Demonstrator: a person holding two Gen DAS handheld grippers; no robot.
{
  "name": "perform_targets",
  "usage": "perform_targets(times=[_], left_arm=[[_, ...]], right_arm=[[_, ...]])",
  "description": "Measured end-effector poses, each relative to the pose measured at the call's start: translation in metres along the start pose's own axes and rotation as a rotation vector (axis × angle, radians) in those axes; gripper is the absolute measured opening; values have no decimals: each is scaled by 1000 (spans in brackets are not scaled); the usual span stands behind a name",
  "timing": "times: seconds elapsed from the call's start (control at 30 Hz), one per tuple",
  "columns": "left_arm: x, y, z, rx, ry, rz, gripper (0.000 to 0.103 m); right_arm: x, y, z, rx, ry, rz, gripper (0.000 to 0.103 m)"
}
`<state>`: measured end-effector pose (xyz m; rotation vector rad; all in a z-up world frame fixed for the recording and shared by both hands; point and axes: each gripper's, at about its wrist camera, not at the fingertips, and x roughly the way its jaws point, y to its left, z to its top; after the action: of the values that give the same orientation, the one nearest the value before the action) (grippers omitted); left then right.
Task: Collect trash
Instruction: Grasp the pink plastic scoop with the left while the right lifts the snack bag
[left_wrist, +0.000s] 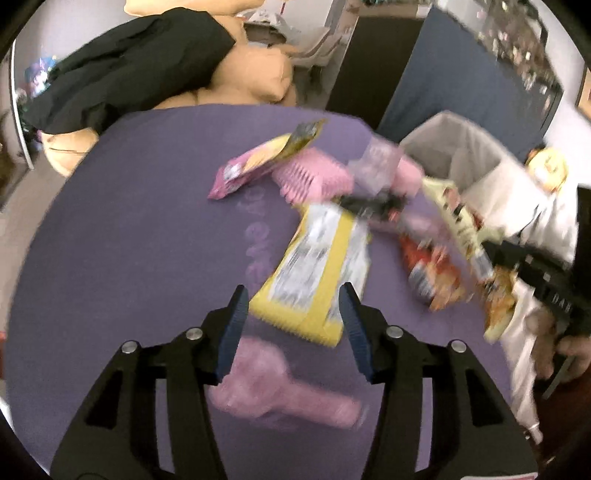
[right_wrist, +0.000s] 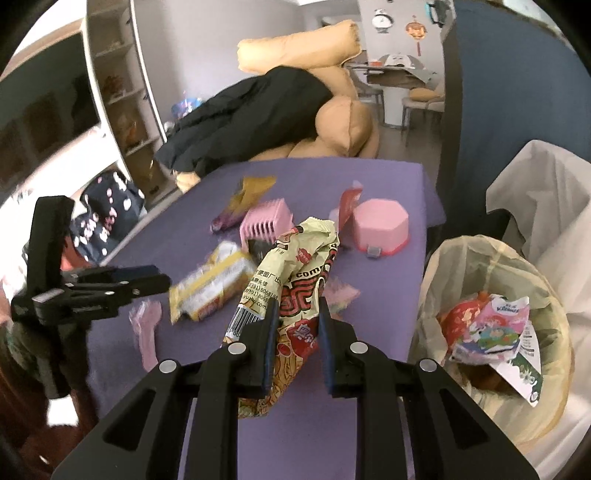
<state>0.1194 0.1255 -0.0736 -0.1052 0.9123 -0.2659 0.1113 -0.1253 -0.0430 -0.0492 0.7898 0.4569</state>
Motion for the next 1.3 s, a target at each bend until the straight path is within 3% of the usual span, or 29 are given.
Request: perform_targets(times=[0.07,0.1,0.37,0.53,0.63,0.8,1.0,1.2,1.23,1.3], left_arm=[[-6,5,-13,-15,38,29,48],[-10,9,-19,-31,57,23,48],[-14,33,-44,-218,148,-43,48],[1,22,-32,-242,111,-60,49],[10,8,-23,-199,84,-23,49],[20,-6,-18,-121,43,22,43],[16,-4,-18,-133,23,-5,43],[-5,-5,-11,-109,-62,28,43],[-8,-6,-10,-103,-74,33,43],[-13,-8,-6,-91,-93,35,43]], right_arm=[[4,1,-6,-11,16,9,39],[6,0,-9,-7,16,21,41],[15,-9,-16,45,37,24,42],[4,-6,-14,19,20,-22,42],[-3,-5,-11,18,-2,-37,42],[-4,-2,-3,20,4,21,42],[17,-9,-6,103,82,49,42],[17,-18,-14,175,96,110,42],[16,-17,-14,171,92,114,40],[14,-15,-13,154,81,143,24]])
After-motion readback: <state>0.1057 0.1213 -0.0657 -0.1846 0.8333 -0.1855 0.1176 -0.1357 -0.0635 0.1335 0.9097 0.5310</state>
